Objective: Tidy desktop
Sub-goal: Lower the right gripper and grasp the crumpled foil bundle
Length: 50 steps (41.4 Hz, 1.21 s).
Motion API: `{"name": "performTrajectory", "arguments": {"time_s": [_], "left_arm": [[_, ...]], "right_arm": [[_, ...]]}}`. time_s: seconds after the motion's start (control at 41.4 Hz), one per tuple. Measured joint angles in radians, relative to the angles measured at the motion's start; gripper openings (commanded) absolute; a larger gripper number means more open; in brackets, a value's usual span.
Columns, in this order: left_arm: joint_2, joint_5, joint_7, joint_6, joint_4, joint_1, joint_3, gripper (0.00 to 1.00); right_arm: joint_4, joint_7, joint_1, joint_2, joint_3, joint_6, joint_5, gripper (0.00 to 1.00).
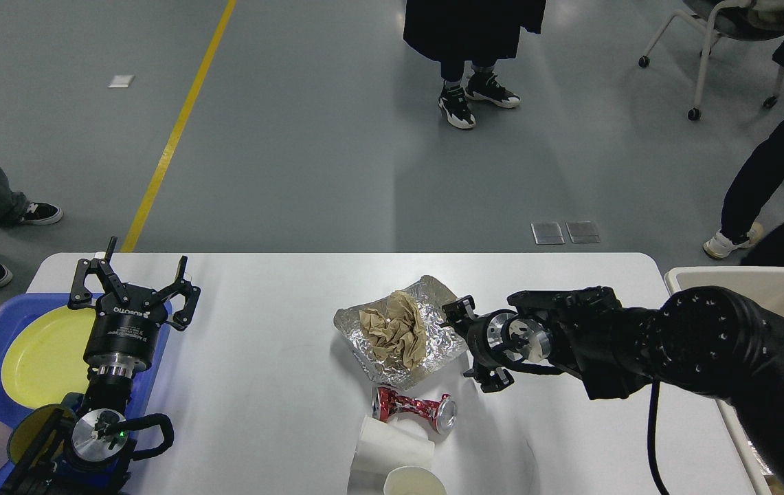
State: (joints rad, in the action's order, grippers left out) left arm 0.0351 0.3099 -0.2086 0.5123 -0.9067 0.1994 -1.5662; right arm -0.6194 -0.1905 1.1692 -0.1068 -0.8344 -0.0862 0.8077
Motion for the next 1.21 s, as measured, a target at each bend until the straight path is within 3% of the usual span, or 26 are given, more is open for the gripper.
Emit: {"name": "performTrajectory", "arguments": {"time_s": [0.338,0.459,0.531,0.725,1.208], "left_arm": [[0.000,0.000,0.000,0.000,0.000,0.000,0.000,0.97],[0.000,0.000,0.000,0.000,0.000,0.000,0.000,0.97],[0.000,0.000,0.000,0.000,0.000,0.000,0.000,0.97],[0.000,0.000,0.001,0.000,0.000,0.000,0.000,0.97],[0.000,0.000,0.000,0.000,0.000,0.000,0.000,0.97]], "right_arm": [[0.074,-0.003,-0.046,-0.041,0.039,-0.001,-0.021,0.90],[0.080,-0.003,-0.054,-0.044,0.044,-0.001,-0.028,0.78],[0.082,-0.003,-0.056,-0.045,0.055,-0.001,-0.028,0.68],[0.094,-0.003,-0.062,-0.044,0.063,-0.005,-0.030,0.00],[0.085,-0.004,-0.060,-0.043,0.061,0.003,-0.063,0.00]]}}
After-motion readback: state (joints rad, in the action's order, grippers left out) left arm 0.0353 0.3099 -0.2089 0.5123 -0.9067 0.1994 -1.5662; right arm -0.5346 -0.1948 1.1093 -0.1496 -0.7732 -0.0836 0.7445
